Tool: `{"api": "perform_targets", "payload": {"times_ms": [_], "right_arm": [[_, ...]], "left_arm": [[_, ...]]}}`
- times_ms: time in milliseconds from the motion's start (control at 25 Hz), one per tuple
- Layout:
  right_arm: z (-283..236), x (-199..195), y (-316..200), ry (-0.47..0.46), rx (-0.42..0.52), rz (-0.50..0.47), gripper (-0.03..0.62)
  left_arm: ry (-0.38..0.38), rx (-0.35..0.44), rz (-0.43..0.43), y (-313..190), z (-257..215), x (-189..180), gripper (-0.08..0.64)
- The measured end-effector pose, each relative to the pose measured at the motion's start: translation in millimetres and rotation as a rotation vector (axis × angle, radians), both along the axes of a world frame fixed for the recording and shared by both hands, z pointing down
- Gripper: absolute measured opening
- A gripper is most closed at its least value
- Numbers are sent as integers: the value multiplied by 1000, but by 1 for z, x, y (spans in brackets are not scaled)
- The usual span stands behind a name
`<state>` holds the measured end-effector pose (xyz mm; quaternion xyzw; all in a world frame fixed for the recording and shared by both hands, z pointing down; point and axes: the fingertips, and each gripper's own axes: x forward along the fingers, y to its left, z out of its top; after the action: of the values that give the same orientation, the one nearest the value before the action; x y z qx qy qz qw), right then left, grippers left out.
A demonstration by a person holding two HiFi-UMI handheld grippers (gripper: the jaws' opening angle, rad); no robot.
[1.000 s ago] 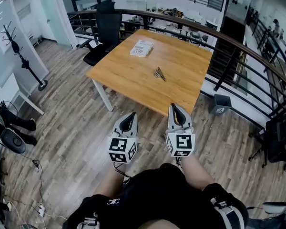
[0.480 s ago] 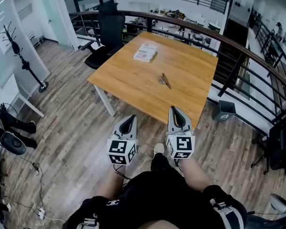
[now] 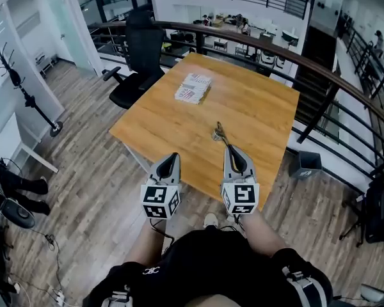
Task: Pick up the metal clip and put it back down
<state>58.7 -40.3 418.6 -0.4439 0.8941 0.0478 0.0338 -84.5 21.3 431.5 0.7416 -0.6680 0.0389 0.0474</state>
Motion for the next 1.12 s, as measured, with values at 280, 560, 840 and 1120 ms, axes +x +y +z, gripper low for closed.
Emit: {"api": "perform_targets", "payload": {"times_ms": [280,560,840,1120], "right_arm": [[-2,3,-130,5,-19,16,17],[2,-4,-205,16,-37,21,17],[20,0,-242,50,-59,90,17],[41,-9,-265,99,-77,163,17]], "left_arm": [[-3,-1,11,-134,-5,3,14],[19,-72,64,-215,13,4,14],[31,-78,157,-272,22,6,14],[33,-71,253,-308,26,-3,14]]}}
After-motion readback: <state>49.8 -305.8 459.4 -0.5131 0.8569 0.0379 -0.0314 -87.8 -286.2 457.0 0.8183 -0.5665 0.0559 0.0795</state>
